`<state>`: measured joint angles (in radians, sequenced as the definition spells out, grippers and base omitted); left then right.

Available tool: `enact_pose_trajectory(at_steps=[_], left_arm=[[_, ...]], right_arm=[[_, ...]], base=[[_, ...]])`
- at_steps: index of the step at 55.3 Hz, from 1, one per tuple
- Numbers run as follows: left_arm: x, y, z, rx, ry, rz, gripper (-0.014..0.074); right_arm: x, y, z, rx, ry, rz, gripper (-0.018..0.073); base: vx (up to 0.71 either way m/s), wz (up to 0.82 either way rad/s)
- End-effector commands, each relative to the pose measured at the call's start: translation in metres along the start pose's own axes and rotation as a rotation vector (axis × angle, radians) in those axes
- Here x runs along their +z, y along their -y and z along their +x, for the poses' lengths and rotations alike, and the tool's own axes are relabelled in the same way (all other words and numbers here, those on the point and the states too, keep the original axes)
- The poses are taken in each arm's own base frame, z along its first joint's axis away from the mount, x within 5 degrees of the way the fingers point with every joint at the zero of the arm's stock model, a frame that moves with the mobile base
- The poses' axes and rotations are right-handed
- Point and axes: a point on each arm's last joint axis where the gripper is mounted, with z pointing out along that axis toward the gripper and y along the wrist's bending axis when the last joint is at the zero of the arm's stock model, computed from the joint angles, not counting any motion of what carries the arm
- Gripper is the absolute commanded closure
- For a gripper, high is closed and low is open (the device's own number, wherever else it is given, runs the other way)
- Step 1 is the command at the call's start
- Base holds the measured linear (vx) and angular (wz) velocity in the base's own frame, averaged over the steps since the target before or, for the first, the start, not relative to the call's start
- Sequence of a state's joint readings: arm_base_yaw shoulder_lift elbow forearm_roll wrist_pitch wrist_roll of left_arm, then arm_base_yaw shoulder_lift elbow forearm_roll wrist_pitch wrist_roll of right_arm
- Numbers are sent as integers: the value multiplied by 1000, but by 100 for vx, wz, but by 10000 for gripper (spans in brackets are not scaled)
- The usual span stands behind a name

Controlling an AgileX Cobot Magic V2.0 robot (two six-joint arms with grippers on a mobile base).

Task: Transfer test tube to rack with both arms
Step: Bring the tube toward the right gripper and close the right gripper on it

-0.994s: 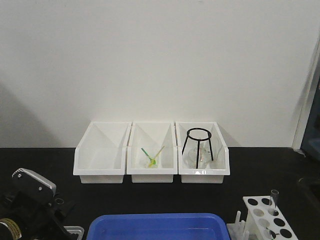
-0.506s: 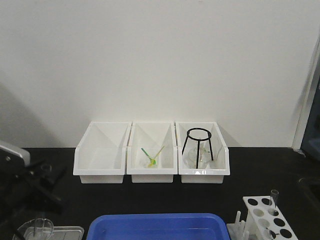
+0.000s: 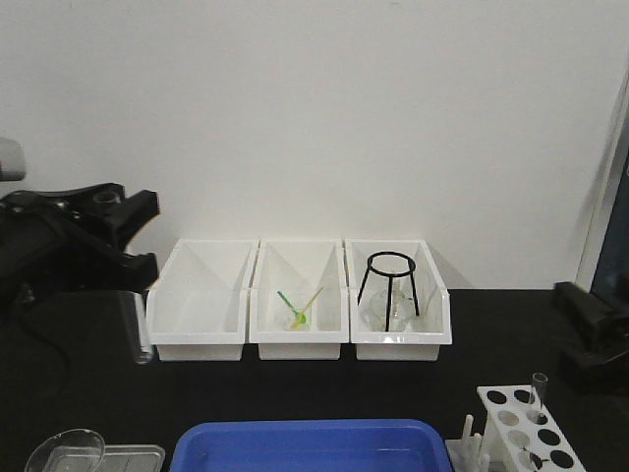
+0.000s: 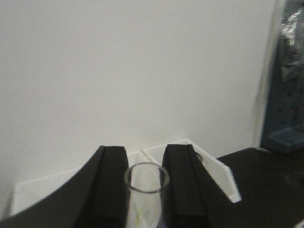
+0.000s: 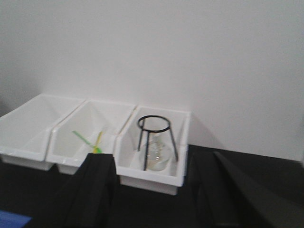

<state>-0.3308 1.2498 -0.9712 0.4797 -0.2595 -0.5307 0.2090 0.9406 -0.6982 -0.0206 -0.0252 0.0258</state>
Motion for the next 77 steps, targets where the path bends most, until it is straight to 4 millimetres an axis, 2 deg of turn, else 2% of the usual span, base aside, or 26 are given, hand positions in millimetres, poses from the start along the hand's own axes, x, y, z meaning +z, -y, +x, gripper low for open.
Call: enact_pose_trajectory(at_steps=[1,14,18,26,35,55,70,77], left_arm=[[4,25,-18,-64,134,149,604],[26,69,9,-136,104,362,603],[29,73,11,-131,87,374,602],[31,77,6,-145,102,388,603],[29,88,7,-151,89,417,603],[22,117,13,-151,33,483,603],[20,125,16,-147,-2,488,603],[20,125,16,-148,-1,488,603]], right_arm=[[6,-18,-16,-10,115,-86,183],[23,-88,0,-51,124,-371,196],[23,-104,4,-64,128,-435,187],[24,-124,11,-69,125,-506,135],[29,-129,13,-59,159,-518,87],[35,-132,11,-24,226,-514,90],[35,-130,11,13,223,-499,91],[35,-130,11,13,223,-499,122]], base=[[0,0],[0,0],[0,0],[0,0],[0,0],[0,0],[0,0],[0,0]])
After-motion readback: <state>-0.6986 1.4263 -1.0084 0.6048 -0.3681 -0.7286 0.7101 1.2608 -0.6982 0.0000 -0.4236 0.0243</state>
